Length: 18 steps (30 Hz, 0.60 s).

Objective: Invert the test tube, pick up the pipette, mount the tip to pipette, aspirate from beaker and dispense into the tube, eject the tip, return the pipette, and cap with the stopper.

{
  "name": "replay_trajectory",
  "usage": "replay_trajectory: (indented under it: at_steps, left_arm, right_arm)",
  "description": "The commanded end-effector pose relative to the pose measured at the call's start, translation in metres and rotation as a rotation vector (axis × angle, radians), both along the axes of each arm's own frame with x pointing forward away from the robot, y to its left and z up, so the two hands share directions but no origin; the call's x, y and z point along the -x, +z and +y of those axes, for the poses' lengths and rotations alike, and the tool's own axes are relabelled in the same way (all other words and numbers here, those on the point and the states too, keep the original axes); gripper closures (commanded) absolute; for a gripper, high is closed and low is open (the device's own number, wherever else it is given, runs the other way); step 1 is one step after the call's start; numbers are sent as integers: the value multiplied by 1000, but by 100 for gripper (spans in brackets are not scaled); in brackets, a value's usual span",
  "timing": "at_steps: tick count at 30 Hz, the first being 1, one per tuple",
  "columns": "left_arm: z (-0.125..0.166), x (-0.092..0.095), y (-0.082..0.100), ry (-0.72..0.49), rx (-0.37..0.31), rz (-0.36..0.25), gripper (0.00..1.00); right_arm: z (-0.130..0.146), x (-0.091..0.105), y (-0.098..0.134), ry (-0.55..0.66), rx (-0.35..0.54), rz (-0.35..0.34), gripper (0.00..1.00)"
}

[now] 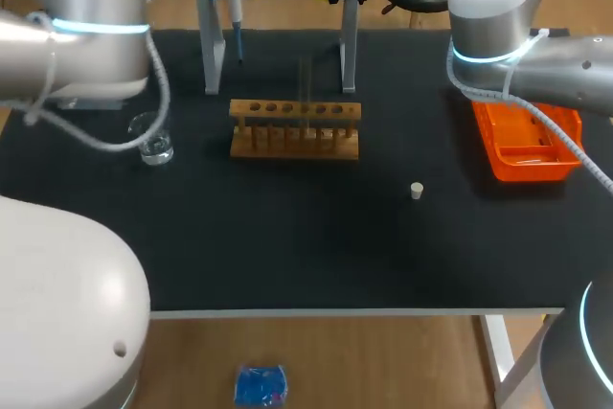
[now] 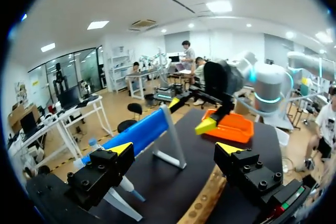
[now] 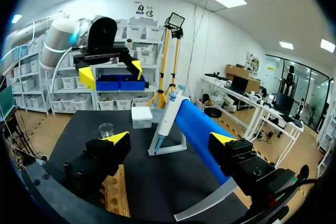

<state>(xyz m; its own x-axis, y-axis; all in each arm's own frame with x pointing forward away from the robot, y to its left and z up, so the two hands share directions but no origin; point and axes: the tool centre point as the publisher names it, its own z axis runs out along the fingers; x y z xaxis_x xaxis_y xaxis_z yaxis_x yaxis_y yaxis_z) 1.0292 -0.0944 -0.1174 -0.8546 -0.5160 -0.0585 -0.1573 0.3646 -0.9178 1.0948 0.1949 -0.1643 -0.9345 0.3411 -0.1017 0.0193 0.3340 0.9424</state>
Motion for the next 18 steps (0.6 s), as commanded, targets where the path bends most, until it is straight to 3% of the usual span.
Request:
replay_trajectory:
  at_steps: [1,11,18]
  left_arm:
    - [16,33,5,-110,16,17,0]
    - [-6,91,-19,-159,31,31,0]
    - [-12,113,-44,-141,57,28,0]
  right_arm:
    - [0,0,1,1,3,2,0]
    - [0,0,1,1,3,2,0]
    - [0,0,1,1,3,2,0]
